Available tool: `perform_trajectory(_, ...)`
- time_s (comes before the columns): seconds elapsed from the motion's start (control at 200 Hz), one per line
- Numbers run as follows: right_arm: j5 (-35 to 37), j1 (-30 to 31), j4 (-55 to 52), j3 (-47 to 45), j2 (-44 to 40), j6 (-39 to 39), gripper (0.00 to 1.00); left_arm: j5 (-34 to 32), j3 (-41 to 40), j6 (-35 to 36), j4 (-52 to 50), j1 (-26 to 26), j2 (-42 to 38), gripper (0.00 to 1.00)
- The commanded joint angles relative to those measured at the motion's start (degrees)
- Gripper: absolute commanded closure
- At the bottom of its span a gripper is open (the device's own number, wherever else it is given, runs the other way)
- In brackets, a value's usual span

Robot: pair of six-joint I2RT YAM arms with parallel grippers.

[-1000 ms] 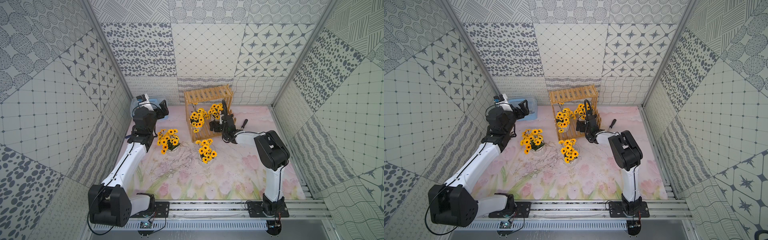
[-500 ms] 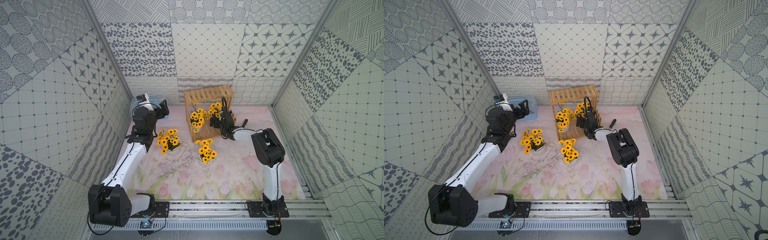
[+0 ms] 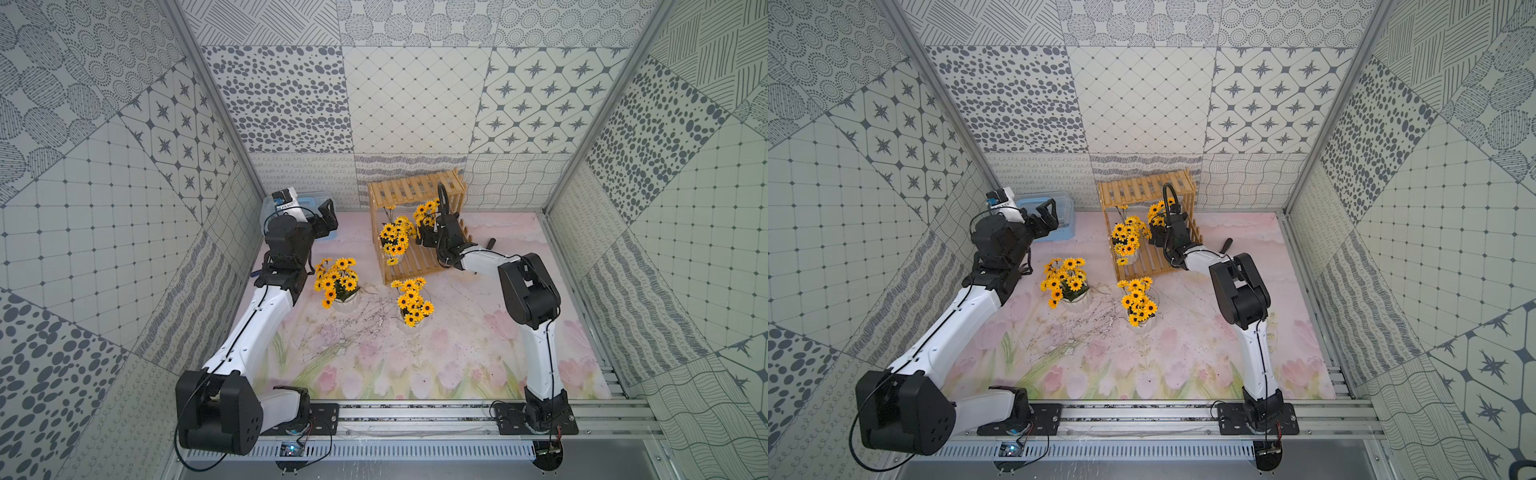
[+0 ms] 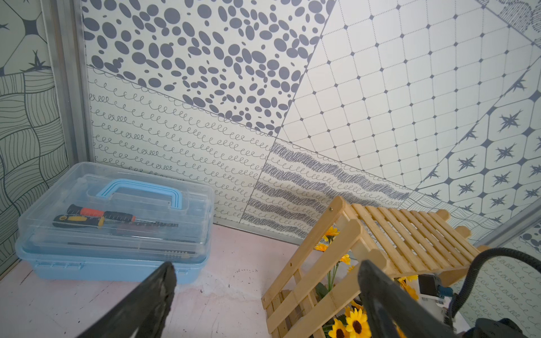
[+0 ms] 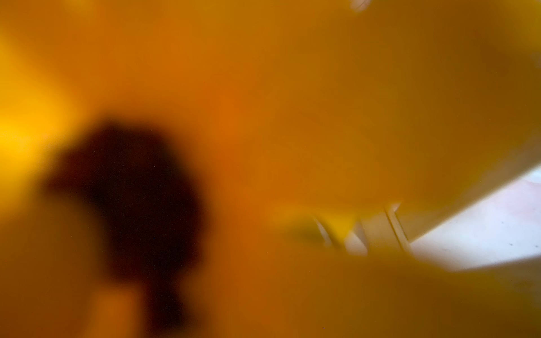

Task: Take the sunflower pots off the shelves
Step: Pick up the sunflower pot from the shelf.

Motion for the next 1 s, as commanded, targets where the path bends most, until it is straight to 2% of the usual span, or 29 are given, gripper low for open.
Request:
perform_trajectory(0.0, 0.5, 0.2, -3.0, 2.7, 1.7, 0.3, 0.02, 1.0, -0.1, -0.8, 3.4, 0.8, -0.6, 0.03)
perform_trajectory(0.135, 1.3, 0.3, -3.4, 2.8, 1.8, 0.5, 0.07, 1.2, -0.1, -1.0, 3.4, 0.8, -0.5, 0.03)
perform_trajectory(0.315, 1.3, 0.3, -3.2, 2.2, 1.4, 0.6, 0.28, 1.1, -0.1, -0.9, 3.4, 0.8, -0.4, 0.03)
perform_trajectory(0.425, 1.4, 0.4, -2.4, 1.5, 1.0, 0.6, 0.35, 1.1, -0.1, -0.8, 3.4, 0.8, -0.4, 0.03)
perform_trajectory(0.68, 0.9, 1.1, -2.8, 0.2, -0.1, -1.8, 0.39, 1.1, 0.0, -0.7, 3.4, 0.8, -0.3, 0.03)
perform_trajectory(0.995, 7.1, 4.2, -1.1, -4.4, -6.1, -8.9, 0.48, 1.1, 0.0, -0.8, 3.5, 0.8, -0.1, 0.03)
